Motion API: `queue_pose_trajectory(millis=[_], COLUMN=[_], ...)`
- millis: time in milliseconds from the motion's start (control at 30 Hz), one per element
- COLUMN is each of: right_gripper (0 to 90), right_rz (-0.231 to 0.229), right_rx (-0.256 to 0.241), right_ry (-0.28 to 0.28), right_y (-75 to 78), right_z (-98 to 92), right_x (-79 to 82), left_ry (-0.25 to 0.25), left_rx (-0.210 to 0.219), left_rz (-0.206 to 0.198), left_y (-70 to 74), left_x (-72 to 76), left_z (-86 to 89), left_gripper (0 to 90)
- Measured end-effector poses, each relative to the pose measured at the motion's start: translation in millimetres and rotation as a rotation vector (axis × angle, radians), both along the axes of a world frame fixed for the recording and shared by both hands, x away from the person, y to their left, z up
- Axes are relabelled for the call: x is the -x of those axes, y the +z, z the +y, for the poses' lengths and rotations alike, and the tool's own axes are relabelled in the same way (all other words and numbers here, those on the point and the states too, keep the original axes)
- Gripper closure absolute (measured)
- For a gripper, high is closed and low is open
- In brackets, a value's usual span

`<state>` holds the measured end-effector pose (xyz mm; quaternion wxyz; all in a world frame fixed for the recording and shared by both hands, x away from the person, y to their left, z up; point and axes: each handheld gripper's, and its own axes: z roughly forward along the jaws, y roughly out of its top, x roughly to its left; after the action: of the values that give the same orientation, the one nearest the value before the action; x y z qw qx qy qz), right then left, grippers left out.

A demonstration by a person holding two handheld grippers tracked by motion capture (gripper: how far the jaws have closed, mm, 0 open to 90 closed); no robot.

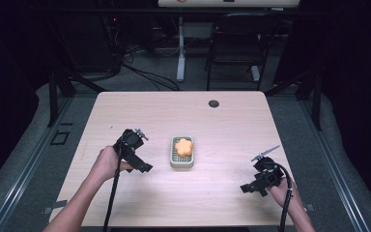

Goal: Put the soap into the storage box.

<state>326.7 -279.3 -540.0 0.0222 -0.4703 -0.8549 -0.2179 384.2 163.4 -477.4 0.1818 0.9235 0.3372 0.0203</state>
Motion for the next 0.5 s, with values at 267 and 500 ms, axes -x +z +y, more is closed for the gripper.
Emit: queue_pose_trajectory(millis=[267,500], right_gripper=[15.1,15.2], right_rz=[0.0,0.003], right_rx=[0.0,0.009], right_ry=[0.0,0.009], right_y=[0.0,0.4], right_z=[-0.1,-0.3], right_x=[0.1,-0.1], left_ry=[0.025,0.049], left_rx=[0.0,-0.015], left_rz=[0.018,0.043], left_y=[-11.5,-21.9], left_x=[22.9,39.1], left_z=[20.2,36.4], left_gripper=[0.0,0.0])
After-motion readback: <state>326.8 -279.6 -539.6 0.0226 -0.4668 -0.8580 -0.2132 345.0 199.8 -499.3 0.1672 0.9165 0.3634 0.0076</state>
